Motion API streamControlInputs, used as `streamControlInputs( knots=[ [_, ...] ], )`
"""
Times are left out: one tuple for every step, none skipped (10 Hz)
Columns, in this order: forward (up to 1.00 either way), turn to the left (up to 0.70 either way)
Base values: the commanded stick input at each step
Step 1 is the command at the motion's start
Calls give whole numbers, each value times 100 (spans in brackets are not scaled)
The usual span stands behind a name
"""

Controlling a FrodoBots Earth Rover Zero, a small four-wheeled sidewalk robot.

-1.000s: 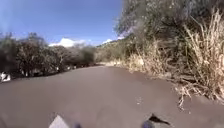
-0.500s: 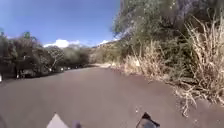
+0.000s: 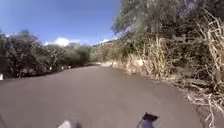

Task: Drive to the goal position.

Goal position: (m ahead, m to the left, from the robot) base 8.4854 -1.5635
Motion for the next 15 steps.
streamControlInputs(
  knots=[
    [50,0],
    [50,0],
    [50,0],
    [50,0],
    [50,0],
    [50,0],
    [50,0],
    [50,0],
    [50,0],
    [50,0],
    [50,0],
    [50,0],
    [50,0],
    [50,0],
    [50,0]
  ],
)
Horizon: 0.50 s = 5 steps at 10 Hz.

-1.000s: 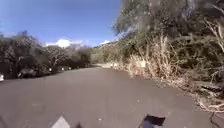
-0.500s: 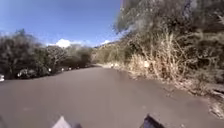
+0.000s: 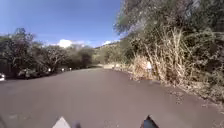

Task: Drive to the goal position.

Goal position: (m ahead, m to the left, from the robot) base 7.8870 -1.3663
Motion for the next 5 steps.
streamControlInputs(
  knots=[
    [50,0],
    [50,0],
    [50,0],
    [50,0],
    [50,0]
  ],
)
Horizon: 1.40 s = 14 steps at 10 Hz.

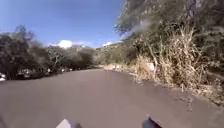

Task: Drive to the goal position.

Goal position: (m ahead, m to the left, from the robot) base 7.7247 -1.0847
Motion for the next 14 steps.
streamControlInputs(
  knots=[
    [50,0],
    [50,0],
    [50,0],
    [50,0],
    [50,0],
    [50,0],
    [50,0],
    [50,0],
    [50,0],
    [50,0],
    [50,0],
    [50,0],
    [50,0],
    [50,0]
  ],
)
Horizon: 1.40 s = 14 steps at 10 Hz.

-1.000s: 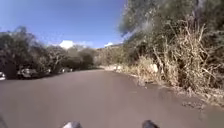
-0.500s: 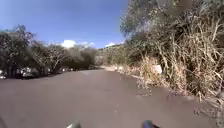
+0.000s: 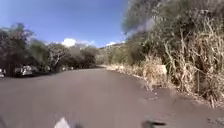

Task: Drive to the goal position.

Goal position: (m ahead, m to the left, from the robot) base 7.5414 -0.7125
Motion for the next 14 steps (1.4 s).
streamControlInputs(
  knots=[
    [50,0],
    [50,0],
    [50,0],
    [50,0],
    [50,0],
    [50,0],
    [50,0],
    [50,0],
    [50,0],
    [50,0],
    [50,0],
    [50,0],
    [50,0],
    [50,0]
  ],
)
